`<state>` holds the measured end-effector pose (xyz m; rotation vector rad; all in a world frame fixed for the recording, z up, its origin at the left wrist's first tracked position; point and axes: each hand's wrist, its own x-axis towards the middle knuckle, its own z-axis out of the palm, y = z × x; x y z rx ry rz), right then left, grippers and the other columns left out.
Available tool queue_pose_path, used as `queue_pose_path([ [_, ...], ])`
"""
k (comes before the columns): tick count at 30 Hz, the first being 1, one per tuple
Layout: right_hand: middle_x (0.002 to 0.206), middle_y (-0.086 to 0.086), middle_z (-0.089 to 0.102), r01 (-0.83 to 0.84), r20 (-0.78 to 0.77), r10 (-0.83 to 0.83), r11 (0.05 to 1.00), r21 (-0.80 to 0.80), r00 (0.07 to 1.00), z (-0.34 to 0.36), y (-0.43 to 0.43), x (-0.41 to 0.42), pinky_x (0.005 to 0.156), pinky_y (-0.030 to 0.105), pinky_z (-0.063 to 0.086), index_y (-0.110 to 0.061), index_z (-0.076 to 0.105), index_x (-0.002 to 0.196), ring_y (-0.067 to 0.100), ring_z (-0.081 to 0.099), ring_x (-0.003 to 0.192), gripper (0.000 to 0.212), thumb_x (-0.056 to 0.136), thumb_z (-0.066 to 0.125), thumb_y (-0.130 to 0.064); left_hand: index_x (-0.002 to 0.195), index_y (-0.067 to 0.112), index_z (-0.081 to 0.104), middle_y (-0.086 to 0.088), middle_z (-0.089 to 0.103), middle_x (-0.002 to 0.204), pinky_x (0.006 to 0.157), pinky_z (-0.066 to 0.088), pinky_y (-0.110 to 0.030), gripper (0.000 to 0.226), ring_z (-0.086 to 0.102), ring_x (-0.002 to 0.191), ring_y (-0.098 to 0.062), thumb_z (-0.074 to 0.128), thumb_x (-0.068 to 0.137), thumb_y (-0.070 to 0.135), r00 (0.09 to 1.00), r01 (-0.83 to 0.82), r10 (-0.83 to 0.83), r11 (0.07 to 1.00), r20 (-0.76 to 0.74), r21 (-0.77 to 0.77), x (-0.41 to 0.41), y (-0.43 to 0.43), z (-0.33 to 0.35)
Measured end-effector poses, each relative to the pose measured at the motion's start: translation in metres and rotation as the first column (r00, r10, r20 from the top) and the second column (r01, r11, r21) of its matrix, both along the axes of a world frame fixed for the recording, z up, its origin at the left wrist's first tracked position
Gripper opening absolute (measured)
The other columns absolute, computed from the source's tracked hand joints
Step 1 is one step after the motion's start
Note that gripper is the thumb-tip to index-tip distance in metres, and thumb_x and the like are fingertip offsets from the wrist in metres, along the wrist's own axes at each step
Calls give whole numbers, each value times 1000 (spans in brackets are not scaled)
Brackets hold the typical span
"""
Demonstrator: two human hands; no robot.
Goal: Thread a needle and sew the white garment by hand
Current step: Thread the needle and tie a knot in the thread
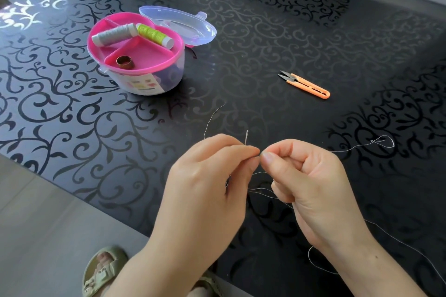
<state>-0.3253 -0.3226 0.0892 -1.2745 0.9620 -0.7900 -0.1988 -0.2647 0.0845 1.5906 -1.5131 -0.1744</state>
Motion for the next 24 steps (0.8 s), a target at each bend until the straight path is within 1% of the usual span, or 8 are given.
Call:
queue_pose_path([
  [6, 41, -10, 37, -56, 20, 56, 998, 24, 998, -1, 0, -2, 42, 14, 28, -14, 71, 66, 4, 28, 38, 12, 73, 65, -22, 75, 6, 62, 0, 56, 72, 62, 42, -26, 15, 52, 65, -19, 56, 88, 5, 994, 33, -32, 999, 106, -9, 2, -2, -2],
  [10, 45, -6, 39, -131, 22, 131, 991, -15, 991, -3, 0, -3, 44, 14, 29, -14, 71, 73, 5, 31, 41, 11, 75, 68, -24, 70, 8, 51, 2, 45, 69, 64, 35, -18, 19, 40, 64, -14, 48, 89, 10, 993, 46, -49, 998, 107, 32, 4, -4, -1],
  [12, 49, -2, 37, -156, 8, 157, 986, -60, 988, -5, 1, -4, 46, 20, 29, -17, 71, 79, 8, 31, 45, 16, 73, 72, -31, 69, 10, 48, 4, 42, 67, 63, 31, -13, 20, 36, 63, -11, 46, 89, 12, 996, 41, -46, 997, 82, 58, 5, -3, -1],
  [14, 52, 3, 32, -164, -17, 163, 981, -103, 986, -7, 1, -5, 47, 33, 28, -19, 71, 84, 12, 29, 47, 23, 71, 69, -38, 67, 10, 45, 5, 40, 65, 61, 30, -10, 20, 32, 62, -8, 45, 88, 13, 998, 30, -34, 996, 46, 81, 5, -3, -2],
  [15, 52, 5, 31, -162, -26, 160, 979, -122, 987, -8, 2, -5, 48, 35, 29, -20, 70, 85, 13, 29, 48, 23, 72, 68, -39, 67, 11, 45, 6, 39, 64, 60, 30, -10, 21, 31, 61, -6, 45, 87, 14, 999, 24, -27, 996, 29, 88, 5, -3, -2],
  [17, 52, 8, 31, -161, -46, 155, 975, -154, 987, -8, 3, -4, 48, 28, 31, -20, 70, 85, 14, 29, 48, 22, 73, 68, -39, 65, 10, 44, 6, 39, 63, 56, 31, -12, 22, 32, 60, -7, 45, 87, 15, 1000, 13, -14, 995, 9, 95, 5, -3, -3],
  [20, 52, 13, 39, -158, -71, 148, 971, -182, 986, -7, 3, -4, 46, 21, 31, -21, 70, 82, 13, 32, 47, 20, 75, 66, -39, 63, 11, 42, 6, 38, 60, 53, 32, -17, 26, 35, 58, -12, 46, 88, 17, 1000, 1, -1, 996, 6, 87, 6, -3, -3],
  [24, 49, -12, 50, -132, -47, 126, 975, -177, 991, -5, 4, -3, 47, 12, 34, -19, 69, 76, 2, 39, 45, 9, 80, 67, -26, 60, 11, 37, 6, 34, 58, 51, 30, -19, 34, 34, 56, -15, 46, 92, 18, 1000, -4, 5, 997, -12, 81, 5, -3, -1],
])
